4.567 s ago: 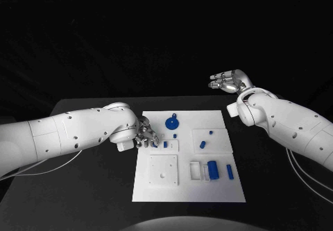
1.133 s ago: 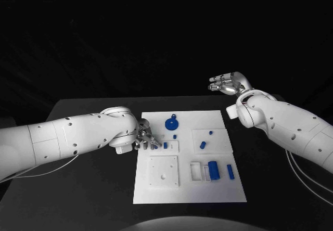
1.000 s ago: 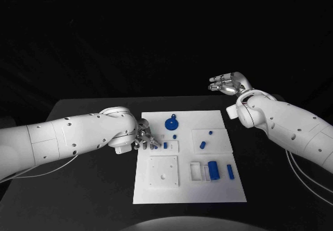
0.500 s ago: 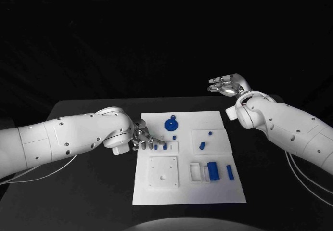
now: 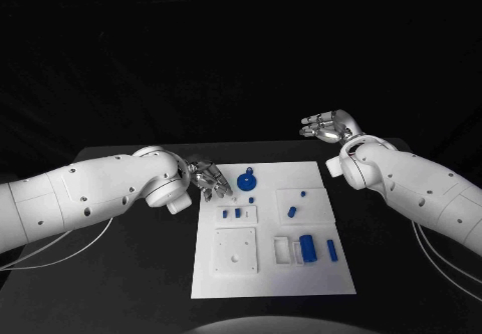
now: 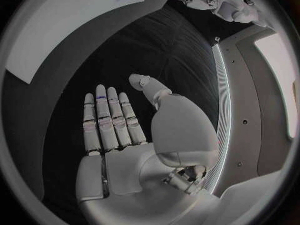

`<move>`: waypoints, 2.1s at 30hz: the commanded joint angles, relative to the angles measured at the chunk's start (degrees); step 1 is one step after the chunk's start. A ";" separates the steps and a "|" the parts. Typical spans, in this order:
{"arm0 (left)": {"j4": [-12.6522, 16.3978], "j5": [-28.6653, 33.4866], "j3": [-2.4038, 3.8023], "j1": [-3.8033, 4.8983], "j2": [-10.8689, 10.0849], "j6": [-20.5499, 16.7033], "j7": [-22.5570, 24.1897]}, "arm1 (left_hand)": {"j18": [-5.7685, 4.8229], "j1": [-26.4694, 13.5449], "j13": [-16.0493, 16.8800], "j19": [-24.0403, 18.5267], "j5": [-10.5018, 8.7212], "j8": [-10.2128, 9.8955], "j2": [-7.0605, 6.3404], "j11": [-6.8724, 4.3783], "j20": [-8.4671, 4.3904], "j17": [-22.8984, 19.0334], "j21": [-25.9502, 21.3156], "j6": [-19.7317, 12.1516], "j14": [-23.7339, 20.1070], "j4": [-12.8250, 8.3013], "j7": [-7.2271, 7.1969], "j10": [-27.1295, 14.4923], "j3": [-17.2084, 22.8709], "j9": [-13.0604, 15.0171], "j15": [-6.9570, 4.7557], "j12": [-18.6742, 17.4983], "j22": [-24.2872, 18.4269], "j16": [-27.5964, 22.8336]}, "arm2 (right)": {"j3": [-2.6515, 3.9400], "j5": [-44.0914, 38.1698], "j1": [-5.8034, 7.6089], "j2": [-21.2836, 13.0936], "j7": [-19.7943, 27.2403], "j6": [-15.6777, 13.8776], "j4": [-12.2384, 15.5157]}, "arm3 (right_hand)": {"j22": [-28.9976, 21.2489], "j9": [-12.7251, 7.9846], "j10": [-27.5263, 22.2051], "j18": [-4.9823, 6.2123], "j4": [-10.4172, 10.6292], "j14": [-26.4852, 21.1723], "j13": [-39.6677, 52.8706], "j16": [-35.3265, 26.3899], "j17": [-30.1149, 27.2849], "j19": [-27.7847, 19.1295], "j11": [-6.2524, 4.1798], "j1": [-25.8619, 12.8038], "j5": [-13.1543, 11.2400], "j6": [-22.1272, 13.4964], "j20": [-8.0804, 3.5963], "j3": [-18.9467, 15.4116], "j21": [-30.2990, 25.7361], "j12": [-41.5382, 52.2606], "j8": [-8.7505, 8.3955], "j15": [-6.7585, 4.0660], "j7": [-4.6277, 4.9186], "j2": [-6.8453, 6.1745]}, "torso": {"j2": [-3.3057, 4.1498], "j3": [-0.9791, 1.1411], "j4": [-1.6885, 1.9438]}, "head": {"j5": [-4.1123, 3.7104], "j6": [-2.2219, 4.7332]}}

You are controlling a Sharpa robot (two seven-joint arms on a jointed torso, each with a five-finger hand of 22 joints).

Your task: Assemble the parts on the task board

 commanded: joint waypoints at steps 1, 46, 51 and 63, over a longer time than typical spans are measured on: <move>0.06 -6.23 -0.38 0.06 0.81 -9.63 16.27 | 0.21 3.73 -3.74 -1.48 0.57 -0.10 -0.08 1.85 1.28 -2.47 -1.90 0.40 -1.98 -5.44 1.36 -1.56 3.06 -6.69 1.44 -8.24 -0.40 -2.78 | 0.01 -0.50 -0.05 -0.06 0.59 0.63 0.12 | -0.07 -0.09 -0.32 0.37 -0.04 -0.42 -0.09 -0.25 -0.08 -0.27 -0.07 -0.20 0.33 -0.42 0.05 0.36 -0.25 -0.22 -0.16 -0.03 -0.06 0.38 | 0.00 0.00 -0.04 | -0.06 0.18; -11.36 -47.37 -4.01 -3.13 12.77 -3.99 25.02 | 4.76 1.76 -3.90 4.69 -1.84 -0.31 -3.96 5.37 3.84 -7.78 -2.31 -0.29 3.43 -7.74 1.58 -10.27 5.14 -16.56 3.35 -16.65 5.97 4.05 | 0.02 -0.45 -0.08 0.64 0.94 0.84 0.71 | -0.09 -0.08 -0.28 0.36 0.19 -0.39 -0.08 -0.26 -0.08 -0.46 -0.09 -0.57 0.62 -0.29 0.04 0.05 -0.28 -0.22 -0.15 -0.04 -0.10 0.38 | 0.06 0.02 -0.07 | -0.68 -0.03; -11.70 -47.69 -4.01 -3.27 12.90 -3.93 24.88 | 4.88 1.60 -3.91 4.97 -1.39 -0.32 -3.98 5.36 3.81 -7.78 -1.97 -0.18 3.76 -7.83 1.62 -9.97 6.03 -16.57 3.33 -16.67 6.07 4.39 | 0.03 -0.46 -0.08 0.65 0.94 0.83 0.77 | -0.09 -0.09 -0.30 0.35 0.09 -0.40 -0.09 -0.26 -0.09 -0.48 -0.09 -0.47 0.64 -0.27 0.05 0.03 -0.28 -0.23 -0.15 -0.04 -0.10 0.44 | 0.05 0.00 -0.05 | -0.86 -0.08; -12.61 -47.89 -4.00 -3.90 13.46 -4.71 25.27 | 5.00 0.63 -3.95 5.02 -1.51 -0.30 -2.92 4.50 3.41 -7.65 0.46 1.93 4.96 -7.83 1.31 -7.12 10.92 -16.54 2.82 -16.71 6.16 5.07 | 0.03 -0.47 -0.08 0.63 0.92 0.85 0.88 | -0.09 -0.09 -0.29 0.36 0.09 -0.39 -0.09 -0.26 -0.08 -0.42 -0.09 -0.49 0.63 -0.33 0.04 0.04 -0.27 -0.22 -0.16 -0.04 -0.09 0.46 | 0.02 0.03 -0.09 | -1.05 -0.18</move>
